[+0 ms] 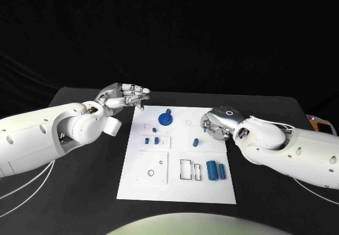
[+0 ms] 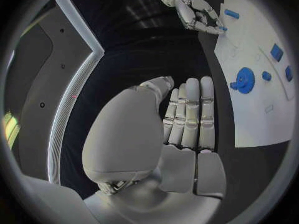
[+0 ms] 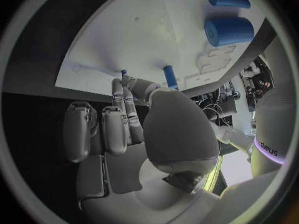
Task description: Assemble the parts on the task board
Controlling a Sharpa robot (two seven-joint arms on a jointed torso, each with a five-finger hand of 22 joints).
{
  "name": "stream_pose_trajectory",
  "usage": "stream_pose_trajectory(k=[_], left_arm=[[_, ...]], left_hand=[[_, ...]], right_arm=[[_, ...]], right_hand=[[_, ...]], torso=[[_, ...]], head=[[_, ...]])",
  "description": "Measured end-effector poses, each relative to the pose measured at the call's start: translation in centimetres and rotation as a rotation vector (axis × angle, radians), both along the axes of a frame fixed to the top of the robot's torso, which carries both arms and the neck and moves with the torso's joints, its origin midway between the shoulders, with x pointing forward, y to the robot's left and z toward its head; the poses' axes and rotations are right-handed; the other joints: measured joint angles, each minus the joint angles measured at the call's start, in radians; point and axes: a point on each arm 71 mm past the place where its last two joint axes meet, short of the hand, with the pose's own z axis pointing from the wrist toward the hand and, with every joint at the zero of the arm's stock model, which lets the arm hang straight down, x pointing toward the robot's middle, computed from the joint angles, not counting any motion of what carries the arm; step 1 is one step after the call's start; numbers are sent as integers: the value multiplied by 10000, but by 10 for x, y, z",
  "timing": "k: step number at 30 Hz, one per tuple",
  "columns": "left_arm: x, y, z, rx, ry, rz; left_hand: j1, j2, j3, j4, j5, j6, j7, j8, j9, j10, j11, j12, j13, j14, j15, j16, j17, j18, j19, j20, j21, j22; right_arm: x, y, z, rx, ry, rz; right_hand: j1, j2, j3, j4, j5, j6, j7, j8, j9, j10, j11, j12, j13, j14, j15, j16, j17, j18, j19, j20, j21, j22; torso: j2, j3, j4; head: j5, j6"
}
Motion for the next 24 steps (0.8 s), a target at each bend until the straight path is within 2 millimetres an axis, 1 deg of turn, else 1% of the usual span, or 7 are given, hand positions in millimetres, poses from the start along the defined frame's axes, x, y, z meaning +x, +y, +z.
stream_pose_trajectory(k=[6,11,13,18,24], left_arm=[[0,0,0,5,13,-25],[0,1,0,9,18,-34],[0,1,0,9,21,-41],[1,0,-1,5,30,-70],[1,-3,-1,-15,37,-126]], left_hand=[[-40,40,0,0,0,0,0,0,0,0,0,20,-1,0,0,0,-4,-1,0,0,0,8],[-40,40,0,0,0,0,0,0,0,1,0,35,-1,0,0,0,-4,-1,1,0,0,8],[-40,40,29,-28,0,-71,0,0,-9,-72,1,35,-1,-35,35,0,-4,-1,0,0,0,7],[-40,40,29,-28,0,-71,0,0,-8,-72,1,35,-1,-35,35,0,-4,-1,1,1,0,7],[-40,40,29,-28,0,-71,-1,0,-9,-72,1,35,-1,-34,35,1,-7,-2,1,1,0,7]], right_arm=[[-2,0,8,137,-109,28],[-9,2,14,329,-97,137],[-13,5,16,456,-72,236],[-24,20,23,816,1,616],[-37,45,29,1264,80,1238]], right_hand=[[-41,40,0,0,-19,22,21,-6,23,11,9,0,2,0,0,0,-14,1,0,0,38,-1],[-63,61,-1,0,-39,22,22,31,21,12,9,-1,5,0,1,0,-14,1,0,0,38,-1],[-68,65,-1,-1,-39,22,22,31,16,12,9,-10,5,0,1,0,-14,1,-1,0,38,-2],[-68,65,-1,0,-51,20,20,31,6,12,9,-17,5,0,1,0,-14,1,-1,0,37,-2],[-68,64,27,28,-58,14,17,31,2,13,9,-38,5,0,1,0,-35,1,-1,0,38,-3]], torso=[[-5,-1,6],[-3,1,-2],[-3,1,-12],[-3,1,-15],[-5,-5,3]], head=[[7,3],[48,3],[77,-12],[138,-31],[252,-61]])
